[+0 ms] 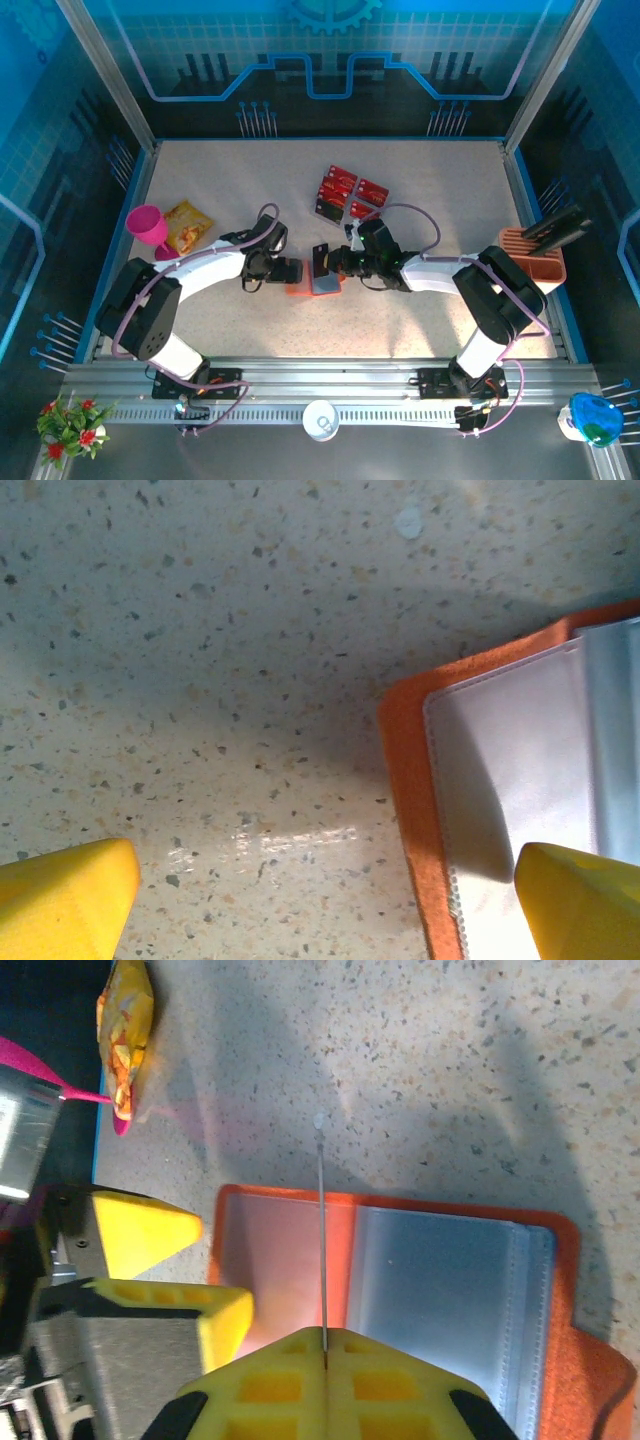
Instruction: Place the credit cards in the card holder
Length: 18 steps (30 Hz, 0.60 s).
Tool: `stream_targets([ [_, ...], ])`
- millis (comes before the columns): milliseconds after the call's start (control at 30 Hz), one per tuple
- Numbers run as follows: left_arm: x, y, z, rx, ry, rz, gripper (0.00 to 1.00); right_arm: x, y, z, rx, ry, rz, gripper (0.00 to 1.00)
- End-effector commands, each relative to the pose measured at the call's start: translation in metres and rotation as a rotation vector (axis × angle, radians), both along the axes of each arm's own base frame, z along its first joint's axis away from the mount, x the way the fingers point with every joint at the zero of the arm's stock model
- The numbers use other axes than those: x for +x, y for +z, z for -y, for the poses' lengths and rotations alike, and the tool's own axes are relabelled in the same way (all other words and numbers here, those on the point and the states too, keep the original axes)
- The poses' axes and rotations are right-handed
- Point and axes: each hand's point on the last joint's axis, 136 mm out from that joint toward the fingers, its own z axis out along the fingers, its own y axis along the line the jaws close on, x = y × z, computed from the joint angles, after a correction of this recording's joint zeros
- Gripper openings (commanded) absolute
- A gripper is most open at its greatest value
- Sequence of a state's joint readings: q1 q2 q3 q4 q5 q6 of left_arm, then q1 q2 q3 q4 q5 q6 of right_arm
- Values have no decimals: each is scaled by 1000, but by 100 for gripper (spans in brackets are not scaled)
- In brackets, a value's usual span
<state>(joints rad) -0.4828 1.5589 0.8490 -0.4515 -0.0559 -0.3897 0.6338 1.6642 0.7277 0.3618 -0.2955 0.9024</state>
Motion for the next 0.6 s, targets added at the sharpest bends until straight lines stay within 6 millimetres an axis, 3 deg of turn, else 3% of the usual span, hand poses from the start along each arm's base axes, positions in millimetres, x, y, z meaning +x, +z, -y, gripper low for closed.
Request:
stream_targets([
  [0, -6, -10, -10, 72, -10, -38, 98, 6, 0, -4, 27, -21, 15, 0],
  [567, -4, -17, -12, 100, -10, -55, 97, 7, -14, -22, 51, -4, 3, 0],
])
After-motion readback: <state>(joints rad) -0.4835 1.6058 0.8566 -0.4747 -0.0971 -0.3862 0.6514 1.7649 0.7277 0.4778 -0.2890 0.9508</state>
